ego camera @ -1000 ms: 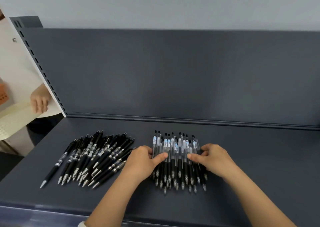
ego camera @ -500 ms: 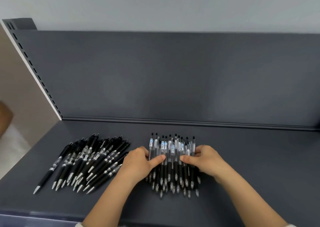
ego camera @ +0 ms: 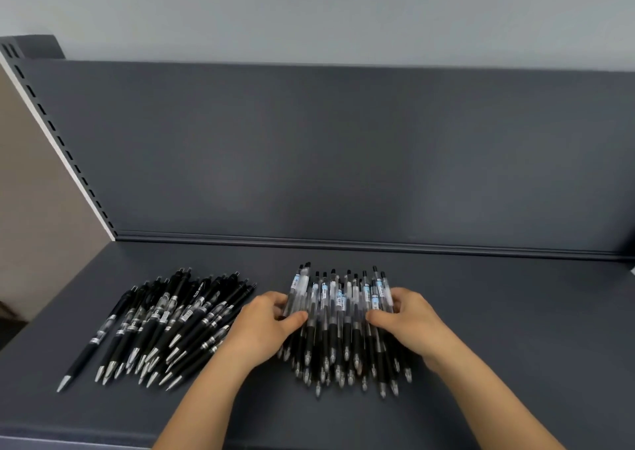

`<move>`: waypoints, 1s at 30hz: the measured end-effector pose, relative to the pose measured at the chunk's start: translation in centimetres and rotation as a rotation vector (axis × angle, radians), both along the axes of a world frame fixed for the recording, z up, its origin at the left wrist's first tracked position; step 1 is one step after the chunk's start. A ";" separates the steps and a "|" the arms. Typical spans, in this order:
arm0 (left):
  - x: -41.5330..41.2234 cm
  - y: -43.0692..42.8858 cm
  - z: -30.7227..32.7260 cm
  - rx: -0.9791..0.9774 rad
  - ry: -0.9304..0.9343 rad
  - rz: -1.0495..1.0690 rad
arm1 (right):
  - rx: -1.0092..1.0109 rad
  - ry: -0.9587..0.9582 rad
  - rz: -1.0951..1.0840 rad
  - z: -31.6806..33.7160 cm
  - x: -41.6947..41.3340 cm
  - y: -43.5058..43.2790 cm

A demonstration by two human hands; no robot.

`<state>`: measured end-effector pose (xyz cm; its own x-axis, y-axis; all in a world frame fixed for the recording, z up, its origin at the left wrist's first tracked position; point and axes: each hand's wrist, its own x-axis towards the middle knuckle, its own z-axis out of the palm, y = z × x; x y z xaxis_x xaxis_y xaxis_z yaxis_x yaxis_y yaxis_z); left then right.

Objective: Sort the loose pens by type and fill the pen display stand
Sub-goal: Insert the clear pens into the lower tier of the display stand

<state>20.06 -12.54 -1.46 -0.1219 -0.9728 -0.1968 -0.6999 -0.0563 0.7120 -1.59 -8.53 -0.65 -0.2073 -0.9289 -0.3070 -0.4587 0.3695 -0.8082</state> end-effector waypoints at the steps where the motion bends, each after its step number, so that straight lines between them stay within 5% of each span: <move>1: 0.1 -0.1 -0.1 0.011 0.005 -0.008 | 0.006 -0.016 -0.003 0.0 -0.1 0.0; 13: -0.1 0.3 -0.1 0.003 0.047 -0.024 | -0.048 -0.325 -0.166 -0.1 -2.4 1.2; 23: -2.4 2.1 2.2 -0.272 0.154 -0.053 | -0.192 -0.532 -0.313 0.6 -4.2 2.4; 30: -7.2 4.1 3.6 -0.198 0.315 -0.229 | -0.271 -0.792 -0.393 1.5 -5.7 3.6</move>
<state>12.85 -8.42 2.12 -0.3632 -0.9289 0.0726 -0.4251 0.2346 0.8742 -7.33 -4.91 0.88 -0.3446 -0.8972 -0.2762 0.3831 0.1342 -0.9139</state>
